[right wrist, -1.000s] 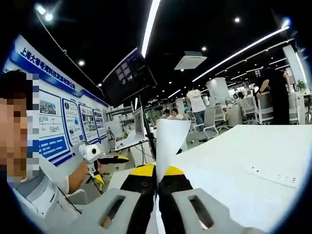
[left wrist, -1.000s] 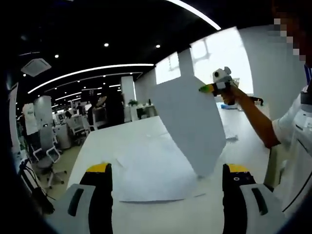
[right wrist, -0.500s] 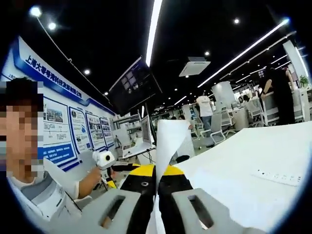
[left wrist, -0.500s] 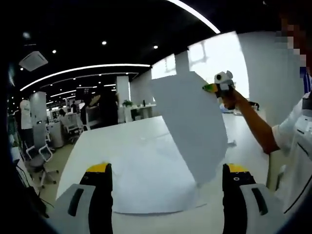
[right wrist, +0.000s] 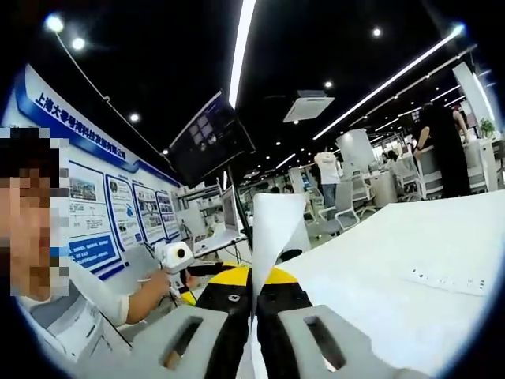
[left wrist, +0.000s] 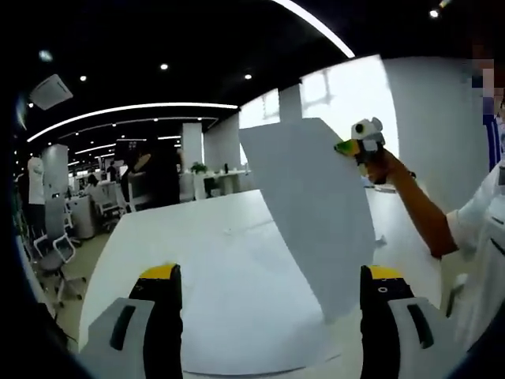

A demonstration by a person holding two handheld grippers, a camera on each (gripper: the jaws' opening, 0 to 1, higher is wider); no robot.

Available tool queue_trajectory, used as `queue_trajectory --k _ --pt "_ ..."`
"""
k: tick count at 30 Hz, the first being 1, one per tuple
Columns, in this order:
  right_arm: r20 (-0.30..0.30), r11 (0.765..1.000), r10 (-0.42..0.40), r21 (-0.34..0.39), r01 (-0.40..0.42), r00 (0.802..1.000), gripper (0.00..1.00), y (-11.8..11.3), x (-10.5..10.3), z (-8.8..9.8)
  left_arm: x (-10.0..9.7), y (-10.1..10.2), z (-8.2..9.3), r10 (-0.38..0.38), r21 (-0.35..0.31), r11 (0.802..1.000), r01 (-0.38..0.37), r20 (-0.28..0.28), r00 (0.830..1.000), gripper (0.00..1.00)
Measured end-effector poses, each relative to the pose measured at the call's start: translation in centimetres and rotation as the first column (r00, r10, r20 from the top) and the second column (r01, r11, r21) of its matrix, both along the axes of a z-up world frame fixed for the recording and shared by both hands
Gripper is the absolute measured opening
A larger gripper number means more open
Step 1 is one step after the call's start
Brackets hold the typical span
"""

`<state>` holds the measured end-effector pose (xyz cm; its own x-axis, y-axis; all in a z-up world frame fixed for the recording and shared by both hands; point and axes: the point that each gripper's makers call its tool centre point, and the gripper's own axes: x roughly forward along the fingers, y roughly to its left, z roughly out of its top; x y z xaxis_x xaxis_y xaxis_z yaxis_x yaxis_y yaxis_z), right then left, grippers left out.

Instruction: Organize the stack of printing papers by aligning and flattening the scattered papers on the table

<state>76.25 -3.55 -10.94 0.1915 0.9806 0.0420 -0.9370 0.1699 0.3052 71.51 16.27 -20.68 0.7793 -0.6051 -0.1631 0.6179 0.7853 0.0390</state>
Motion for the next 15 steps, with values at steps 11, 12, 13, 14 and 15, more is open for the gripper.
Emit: queue_trajectory --k 11,12,13,14,15 --pt "-0.021 0.998 -0.054 -0.02 0.054 0.998 0.0 -0.9 1.2 -0.5 1.7 -1.3 0.8 -0.028 -0.031 0.999 0.029 0.015 0.999 0.96" --pt "-0.022 0.998 -0.06 -0.024 0.059 0.998 0.0 -1.0 1.4 -0.6 1.8 -1.4 0.8 -0.03 -0.03 0.999 0.03 0.016 0.999 0.96" --pt "-0.025 0.997 -0.07 -0.029 0.069 0.997 0.0 -1.1 1.5 -0.7 1.9 -1.5 0.8 -0.032 -0.03 0.999 0.032 0.017 0.999 0.96" --pt "-0.024 0.996 -0.079 -0.034 0.078 0.997 0.0 -1.1 1.5 -0.9 1.9 -1.6 0.8 -0.033 -0.029 0.999 0.033 0.015 0.999 0.96" --pt "-0.026 0.995 -0.087 -0.04 0.086 0.996 0.0 -1.1 1.5 -1.1 2.0 -1.6 0.8 -0.033 -0.029 0.999 0.033 0.014 0.999 0.96"
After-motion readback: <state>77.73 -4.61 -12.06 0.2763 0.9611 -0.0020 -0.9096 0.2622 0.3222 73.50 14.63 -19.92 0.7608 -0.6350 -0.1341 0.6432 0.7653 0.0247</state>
